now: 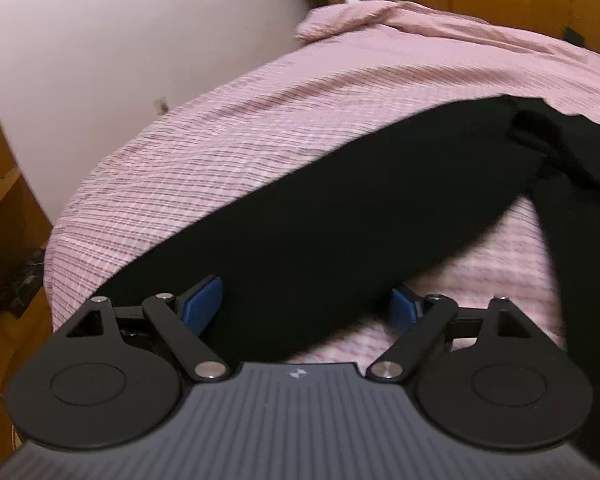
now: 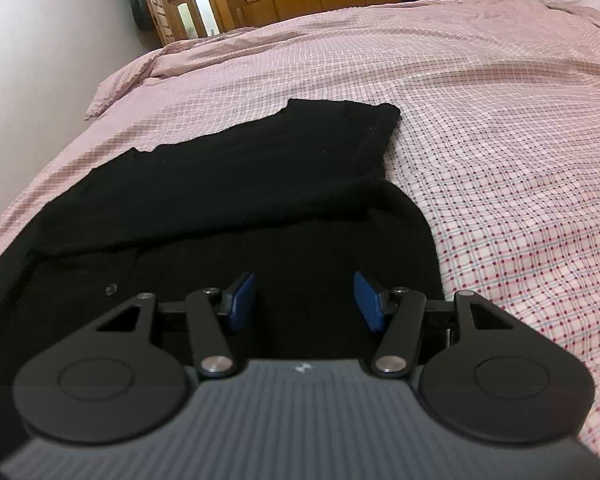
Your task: Fold small clothes
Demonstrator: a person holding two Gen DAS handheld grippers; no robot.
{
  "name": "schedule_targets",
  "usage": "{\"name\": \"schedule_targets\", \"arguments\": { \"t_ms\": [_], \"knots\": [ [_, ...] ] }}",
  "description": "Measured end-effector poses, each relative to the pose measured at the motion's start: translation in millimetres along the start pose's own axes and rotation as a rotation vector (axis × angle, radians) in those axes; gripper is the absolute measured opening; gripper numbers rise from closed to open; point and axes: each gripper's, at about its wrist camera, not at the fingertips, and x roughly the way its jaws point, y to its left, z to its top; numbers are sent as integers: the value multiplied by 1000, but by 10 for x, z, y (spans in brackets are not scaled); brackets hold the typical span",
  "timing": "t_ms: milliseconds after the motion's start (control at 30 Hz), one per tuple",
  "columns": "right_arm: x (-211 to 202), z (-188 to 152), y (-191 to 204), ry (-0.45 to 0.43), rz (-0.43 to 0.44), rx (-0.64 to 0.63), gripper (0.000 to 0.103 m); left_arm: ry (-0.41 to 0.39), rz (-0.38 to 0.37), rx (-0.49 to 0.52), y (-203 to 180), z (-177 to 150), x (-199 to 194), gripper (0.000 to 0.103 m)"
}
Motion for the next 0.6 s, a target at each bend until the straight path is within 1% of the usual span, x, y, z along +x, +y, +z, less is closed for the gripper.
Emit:
{"name": "schedule_targets", "arguments": {
  "t_ms": [100, 133, 167, 200, 267, 300, 367, 467, 600],
  "knots": [
    [4, 1, 28, -2, -11, -2, 58, -15, 39, -35, 79, 65, 135, 88],
    [3, 0, 36, -4, -12, 0, 58, -20, 33, -41, 103, 89, 167, 81],
    [1, 0, 37, -6, -12, 3, 58, -34, 19, -43, 125, 114, 185, 60],
    [-2, -2, 39, -8, -11, 6, 58, -50, 0, -41, 136, 143, 197, 52],
    [-11, -11, 43, -12, -10, 12, 58, -70, -28, -41, 148, 215, 194, 23],
    [-19, -15, 40, -14, -9, 14, 59, -84, -43, -44, 155, 258, 181, 20],
    [-30, -15, 27, -17, -3, 18, 59, -124, -49, -62, 161, 354, 130, 16],
    [-47, -10, 20, -22, 4, 24, 59, -203, -67, -110, 184, 547, 8, 14],
    [-60, -9, 16, -27, 11, 36, 59, -316, -119, -155, 128, 809, -220, 14]
  ]
}}
